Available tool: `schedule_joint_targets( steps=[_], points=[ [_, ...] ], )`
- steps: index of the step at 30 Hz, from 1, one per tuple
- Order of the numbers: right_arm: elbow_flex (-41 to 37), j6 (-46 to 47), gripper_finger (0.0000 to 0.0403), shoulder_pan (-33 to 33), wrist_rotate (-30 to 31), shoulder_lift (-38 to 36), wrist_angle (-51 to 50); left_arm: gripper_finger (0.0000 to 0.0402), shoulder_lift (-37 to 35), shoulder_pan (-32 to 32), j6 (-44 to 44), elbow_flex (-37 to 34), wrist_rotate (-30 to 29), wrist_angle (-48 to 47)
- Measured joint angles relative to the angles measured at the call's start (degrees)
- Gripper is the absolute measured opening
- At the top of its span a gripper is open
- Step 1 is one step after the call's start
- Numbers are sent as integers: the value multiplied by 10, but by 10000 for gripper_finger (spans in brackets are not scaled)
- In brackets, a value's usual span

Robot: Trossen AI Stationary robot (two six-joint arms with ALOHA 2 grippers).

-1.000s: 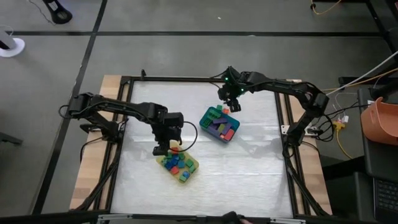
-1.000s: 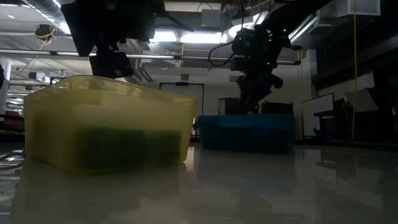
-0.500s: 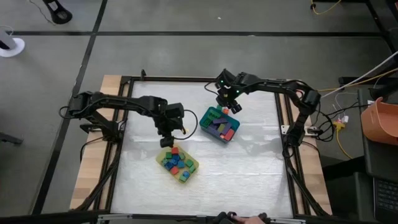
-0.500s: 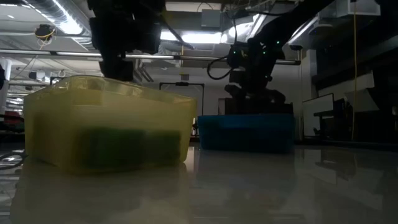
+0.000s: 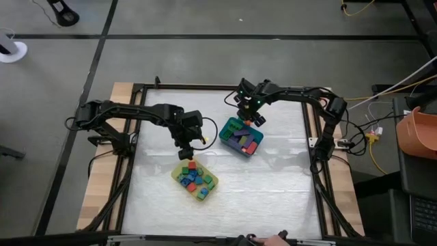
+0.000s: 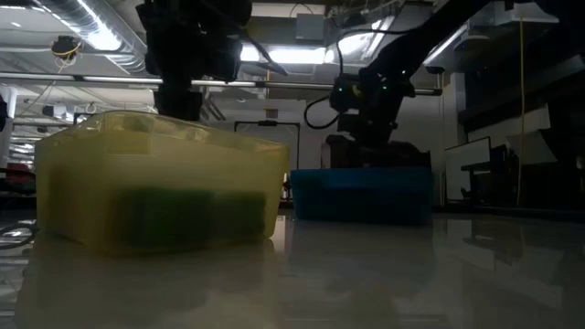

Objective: Sort blocks by size
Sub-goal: Put the small green wooden block into the yellow bin

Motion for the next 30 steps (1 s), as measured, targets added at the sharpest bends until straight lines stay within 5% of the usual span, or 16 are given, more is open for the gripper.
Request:
schedule_joint_targets(
  steps=[30],
  points=[
    [0,-52,211,1,4,59,31,200,0,-2,-76,0,0,60]
  ],
)
